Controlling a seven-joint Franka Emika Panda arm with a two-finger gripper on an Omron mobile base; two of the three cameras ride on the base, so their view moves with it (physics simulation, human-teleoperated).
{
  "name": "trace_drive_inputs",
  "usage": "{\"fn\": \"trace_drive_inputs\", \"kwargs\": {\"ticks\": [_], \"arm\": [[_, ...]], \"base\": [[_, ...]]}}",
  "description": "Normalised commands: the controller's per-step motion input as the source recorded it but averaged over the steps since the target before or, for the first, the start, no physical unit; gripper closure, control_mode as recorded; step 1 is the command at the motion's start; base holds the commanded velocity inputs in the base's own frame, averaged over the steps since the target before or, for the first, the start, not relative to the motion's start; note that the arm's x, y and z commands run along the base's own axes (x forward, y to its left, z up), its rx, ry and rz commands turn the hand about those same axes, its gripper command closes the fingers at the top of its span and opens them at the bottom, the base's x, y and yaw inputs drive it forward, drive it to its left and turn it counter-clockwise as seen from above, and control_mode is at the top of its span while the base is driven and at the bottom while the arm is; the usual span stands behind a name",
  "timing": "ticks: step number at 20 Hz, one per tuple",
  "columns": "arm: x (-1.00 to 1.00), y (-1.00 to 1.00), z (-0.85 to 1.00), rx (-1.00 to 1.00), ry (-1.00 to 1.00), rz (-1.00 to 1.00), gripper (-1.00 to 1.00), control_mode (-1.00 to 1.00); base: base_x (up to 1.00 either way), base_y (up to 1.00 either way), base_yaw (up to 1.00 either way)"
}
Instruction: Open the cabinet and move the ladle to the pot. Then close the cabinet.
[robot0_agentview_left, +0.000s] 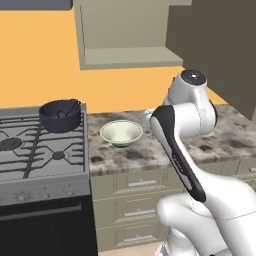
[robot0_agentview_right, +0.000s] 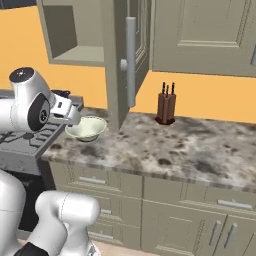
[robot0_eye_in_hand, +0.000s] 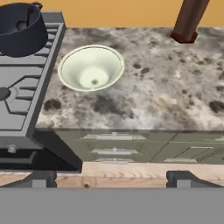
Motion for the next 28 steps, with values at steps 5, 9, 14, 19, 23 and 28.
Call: {"fn": "trace_drive_inputs", "kwargs": {"ticks": [5,9,14,19,23,28], "arm": [[0.0,0.0,0.0,0.0,0.0,0.0,-1.0,1.0],[0.0,0.0,0.0,0.0,0.0,0.0,-1.0,1.0],[0.04,-0.03,0.08,0.0,0.0,0.0,-1.0,-1.0],[-0.8,-0.06,0.47,0.0,-0.13,0.0,-1.0,-1.0],[-0.99,-0.22,0.55,0.0,-0.24,-0.01,-1.0,-1.0],[-0.48,-0.09,0.12,0.0,-0.29,-0.01,-1.0,-1.0]], "base": [[0.7,-0.08,0.13],[0.57,-0.1,0.06],[0.16,0.0,0.01],[0.0,0.0,0.0],[0.0,0.0,0.0],[0.0,0.0,0.0]]}}
